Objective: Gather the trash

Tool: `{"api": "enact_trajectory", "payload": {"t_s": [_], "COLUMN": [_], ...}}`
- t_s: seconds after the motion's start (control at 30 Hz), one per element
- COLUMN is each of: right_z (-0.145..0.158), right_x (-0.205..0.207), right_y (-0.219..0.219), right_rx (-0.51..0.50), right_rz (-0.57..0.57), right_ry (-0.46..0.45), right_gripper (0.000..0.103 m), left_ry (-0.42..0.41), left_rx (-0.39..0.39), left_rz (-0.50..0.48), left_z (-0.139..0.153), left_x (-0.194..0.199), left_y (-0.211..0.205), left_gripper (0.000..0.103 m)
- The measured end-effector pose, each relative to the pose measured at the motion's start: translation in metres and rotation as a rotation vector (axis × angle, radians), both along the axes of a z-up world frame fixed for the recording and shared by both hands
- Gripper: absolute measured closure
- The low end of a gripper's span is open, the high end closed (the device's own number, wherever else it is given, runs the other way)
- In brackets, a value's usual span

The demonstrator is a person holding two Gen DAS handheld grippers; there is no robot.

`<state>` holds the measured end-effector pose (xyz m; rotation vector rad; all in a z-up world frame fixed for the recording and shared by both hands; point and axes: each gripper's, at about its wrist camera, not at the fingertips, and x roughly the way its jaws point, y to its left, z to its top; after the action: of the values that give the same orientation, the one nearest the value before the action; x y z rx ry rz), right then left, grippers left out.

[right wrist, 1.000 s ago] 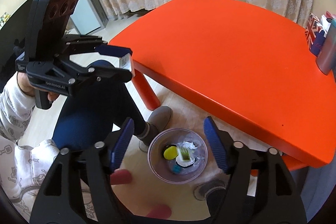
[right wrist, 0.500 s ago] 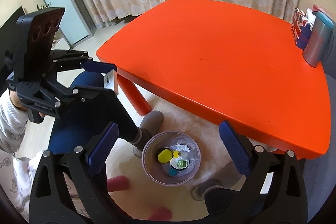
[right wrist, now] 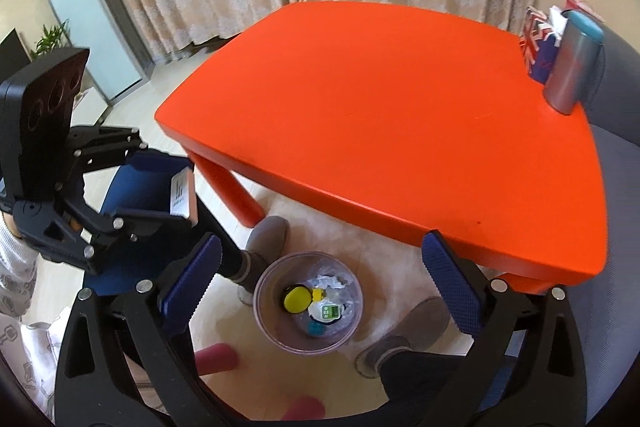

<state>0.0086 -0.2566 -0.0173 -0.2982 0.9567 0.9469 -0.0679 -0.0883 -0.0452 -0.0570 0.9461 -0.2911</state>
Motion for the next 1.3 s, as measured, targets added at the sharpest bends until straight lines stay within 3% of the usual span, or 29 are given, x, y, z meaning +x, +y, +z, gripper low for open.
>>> {"api": "enact_trajectory", "payload": {"t_s": [0.33,0.4,0.43,0.57,1.3], "right_z": [0.007,0.008,0.008,0.008,0.011], "right_x": [0.002,0.002,0.003,0.002,0.004], "right_y": [-0.014,-0.015,-0.015,-0.019,-0.011], "right_rx": [0.016,0.020,0.020,0.021,0.025], "right_rz": [-0.040,-0.045,-0.048,-0.053,-0.059], "right_ry": [-0.016,-0.017,-0.018,-0.021,-0.038], "right_gripper": [0.005,0.005,0.005,0.005,0.004], "left_ry": [0.006,0.006,-0.003,-0.015,-0.046], "left_rx": [-0.002,-0.002,-0.005,-0.014,-0.010], "left_rz": [-0.035,-0.037,-0.028,0.002,0.122], "left_z": [-0.001,-0.002,-0.001,-0.002,0.007], "left_x": [0.002,0.003,0.003,0.004,0.006], "left_y": [-0.009,-0.010,-0.009,-0.006,0.019], "left_gripper": [0.046,0.036,0.017,0.008,0.007]}}
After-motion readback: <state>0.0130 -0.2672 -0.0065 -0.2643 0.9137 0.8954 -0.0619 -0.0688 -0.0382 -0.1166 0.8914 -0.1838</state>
